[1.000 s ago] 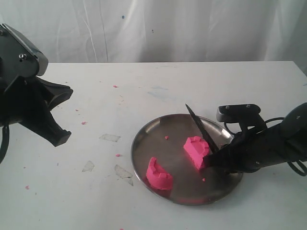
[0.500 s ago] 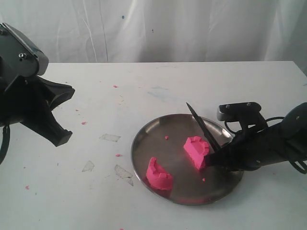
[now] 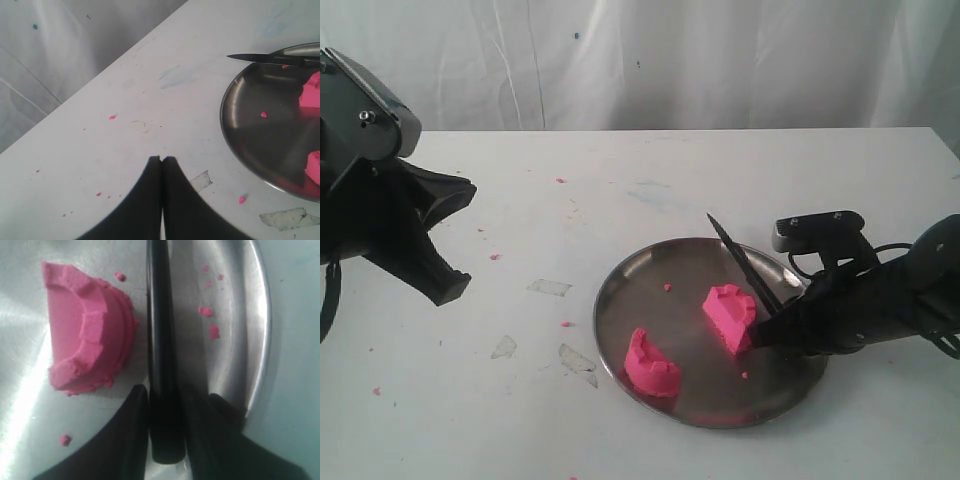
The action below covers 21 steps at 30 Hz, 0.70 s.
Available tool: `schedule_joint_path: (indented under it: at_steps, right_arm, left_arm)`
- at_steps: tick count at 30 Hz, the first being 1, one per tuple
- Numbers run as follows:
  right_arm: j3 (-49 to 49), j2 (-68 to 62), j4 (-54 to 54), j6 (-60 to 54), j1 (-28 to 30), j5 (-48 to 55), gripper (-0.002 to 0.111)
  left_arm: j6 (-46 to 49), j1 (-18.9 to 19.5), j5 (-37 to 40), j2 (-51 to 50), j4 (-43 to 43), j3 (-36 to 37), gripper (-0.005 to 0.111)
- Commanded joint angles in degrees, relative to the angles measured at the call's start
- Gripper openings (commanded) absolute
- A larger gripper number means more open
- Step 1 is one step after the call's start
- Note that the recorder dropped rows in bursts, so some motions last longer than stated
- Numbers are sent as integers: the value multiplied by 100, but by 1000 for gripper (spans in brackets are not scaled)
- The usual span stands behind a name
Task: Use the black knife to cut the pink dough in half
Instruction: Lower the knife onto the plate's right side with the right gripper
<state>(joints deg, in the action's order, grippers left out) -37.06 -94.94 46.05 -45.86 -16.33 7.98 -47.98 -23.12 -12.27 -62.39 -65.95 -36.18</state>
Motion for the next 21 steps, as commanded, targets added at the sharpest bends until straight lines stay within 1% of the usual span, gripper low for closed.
schedule_joint_path:
  at_steps: [1, 4, 9, 21]
  right_arm:
    - [-36, 9, -72, -43, 41, -78, 23]
    - [-36, 9, -84, -43, 41, -78, 24]
    - [-36, -26, -84, -43, 41, -78, 31]
    - [-153, -178, -13, -43, 41, -82, 31]
  left_arm:
    - [-23, 13, -16, 60, -51, 44, 0]
    - [-23, 13, -16, 60, -51, 44, 0]
    - [-23, 13, -16, 60, -51, 44, 0]
    - [-23, 13, -16, 60, -51, 44, 0]
